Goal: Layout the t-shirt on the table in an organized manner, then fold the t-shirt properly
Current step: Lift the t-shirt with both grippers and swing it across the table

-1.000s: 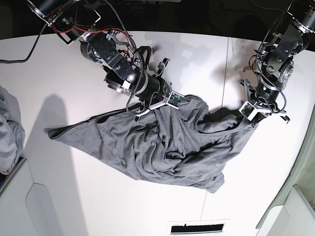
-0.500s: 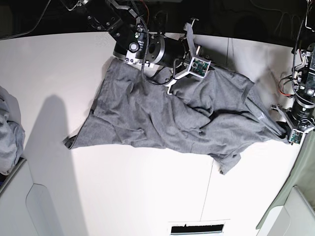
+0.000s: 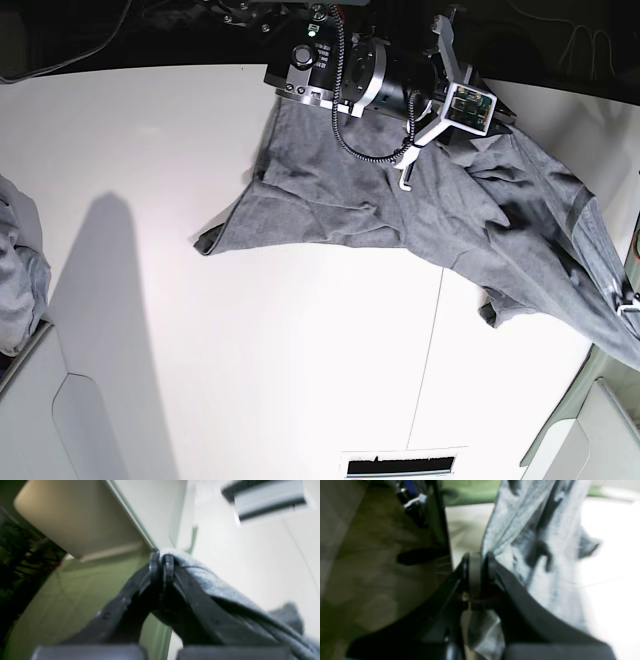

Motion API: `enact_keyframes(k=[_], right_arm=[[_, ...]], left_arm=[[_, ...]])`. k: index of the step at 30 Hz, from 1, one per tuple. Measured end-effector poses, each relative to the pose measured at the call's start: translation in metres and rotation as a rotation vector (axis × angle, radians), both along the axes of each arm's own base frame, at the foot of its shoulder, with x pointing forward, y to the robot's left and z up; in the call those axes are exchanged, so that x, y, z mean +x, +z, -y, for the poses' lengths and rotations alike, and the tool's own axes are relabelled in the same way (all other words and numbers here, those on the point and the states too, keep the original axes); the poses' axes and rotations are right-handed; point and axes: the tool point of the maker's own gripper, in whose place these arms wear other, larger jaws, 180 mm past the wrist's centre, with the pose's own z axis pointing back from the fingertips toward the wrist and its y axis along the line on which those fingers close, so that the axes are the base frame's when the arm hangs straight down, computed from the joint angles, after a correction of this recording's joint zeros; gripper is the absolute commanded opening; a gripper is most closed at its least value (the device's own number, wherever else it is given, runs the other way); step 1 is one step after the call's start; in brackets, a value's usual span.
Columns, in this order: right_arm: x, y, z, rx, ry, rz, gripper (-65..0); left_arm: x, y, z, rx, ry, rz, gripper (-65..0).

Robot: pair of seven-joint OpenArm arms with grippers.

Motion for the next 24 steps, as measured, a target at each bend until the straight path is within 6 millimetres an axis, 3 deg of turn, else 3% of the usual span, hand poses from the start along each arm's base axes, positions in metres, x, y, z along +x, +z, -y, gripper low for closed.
enact_keyframes(k=[2,5,9,11,14,18,24], right_arm=[[0.006,0.019,0.005,0.032,-0.025,0.028,-65.0],[0.03,0.036,0.022,0.058,-0.135,0.044,-65.0],[0.078,0.062,0.058,0.111,-0.315,0.086,-65.0],[0.099,0.065,0.083,0.111,-0.407,0.104,-65.0],[0.124,0.059,0.121,0.078,-0.532,0.106,-65.0],[0.145,0.05,0.164,0.056,-0.662,0.084,-65.0],[0.16,0.031,0.231,-0.004,-0.853,0.055,-65.0]], left_arm=[[-0.001,0.027,0.008,0.007,-0.036,0.064,-65.0],[0.007,0.048,0.029,-0.017,-0.134,0.106,-65.0],[0.02,0.075,0.047,-0.062,-0.198,0.185,-65.0],[0.03,0.08,0.067,-0.053,-0.258,0.19,-65.0],[0.048,0.064,0.117,-0.062,-0.401,0.144,-65.0],[0.078,0.023,0.172,-0.093,-0.493,0.066,-65.0],[0.122,-0.04,0.232,-0.166,-0.544,-0.066,-65.0]])
